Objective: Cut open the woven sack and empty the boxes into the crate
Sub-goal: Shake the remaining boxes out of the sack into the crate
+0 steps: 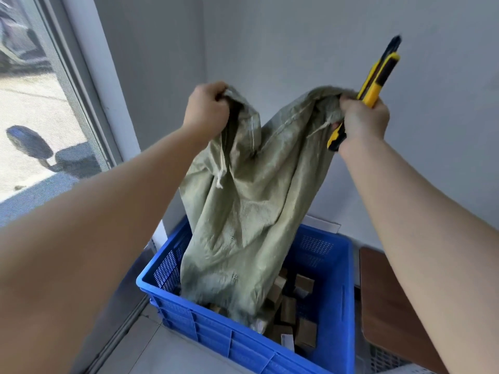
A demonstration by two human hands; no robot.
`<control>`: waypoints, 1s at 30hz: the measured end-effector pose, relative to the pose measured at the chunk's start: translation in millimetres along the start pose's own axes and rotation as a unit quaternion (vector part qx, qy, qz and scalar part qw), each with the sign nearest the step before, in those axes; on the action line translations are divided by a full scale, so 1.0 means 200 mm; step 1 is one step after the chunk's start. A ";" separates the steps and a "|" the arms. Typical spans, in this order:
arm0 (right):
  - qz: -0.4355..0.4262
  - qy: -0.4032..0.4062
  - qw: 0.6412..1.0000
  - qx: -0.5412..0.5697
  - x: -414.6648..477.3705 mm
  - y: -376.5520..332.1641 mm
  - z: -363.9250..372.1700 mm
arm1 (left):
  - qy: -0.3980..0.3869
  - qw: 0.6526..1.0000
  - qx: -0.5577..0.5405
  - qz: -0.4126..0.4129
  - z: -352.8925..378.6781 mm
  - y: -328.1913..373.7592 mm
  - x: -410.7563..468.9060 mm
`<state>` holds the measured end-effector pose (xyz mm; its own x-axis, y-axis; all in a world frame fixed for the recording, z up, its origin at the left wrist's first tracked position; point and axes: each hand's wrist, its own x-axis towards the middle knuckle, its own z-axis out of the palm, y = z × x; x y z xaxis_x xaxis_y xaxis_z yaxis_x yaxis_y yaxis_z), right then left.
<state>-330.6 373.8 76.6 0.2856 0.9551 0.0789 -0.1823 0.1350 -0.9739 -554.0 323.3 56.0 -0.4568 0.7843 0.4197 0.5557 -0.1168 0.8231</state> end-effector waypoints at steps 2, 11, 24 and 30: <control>0.024 0.001 0.999 -0.023 0.01 0.06 -0.03 | -0.023 1.000 0.011 -0.008 -0.02 -0.02 0.00; -0.107 0.036 0.989 0.092 0.03 -0.19 0.04 | 0.139 0.976 -0.112 0.126 -0.20 0.26 0.14; -0.007 0.004 0.999 -0.041 -0.04 -0.03 -0.05 | 0.070 0.996 -0.035 0.040 -0.30 0.02 0.04; 0.038 0.002 0.995 -0.091 -0.12 0.03 -0.13 | 0.082 0.990 0.116 0.009 -0.36 -0.06 -0.07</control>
<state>-313.4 345.6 63.1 0.2810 0.9597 0.0021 -0.0305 0.0112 -0.9995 -603.7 270.1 67.5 -0.5419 0.6712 0.5059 0.7009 0.0286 0.7127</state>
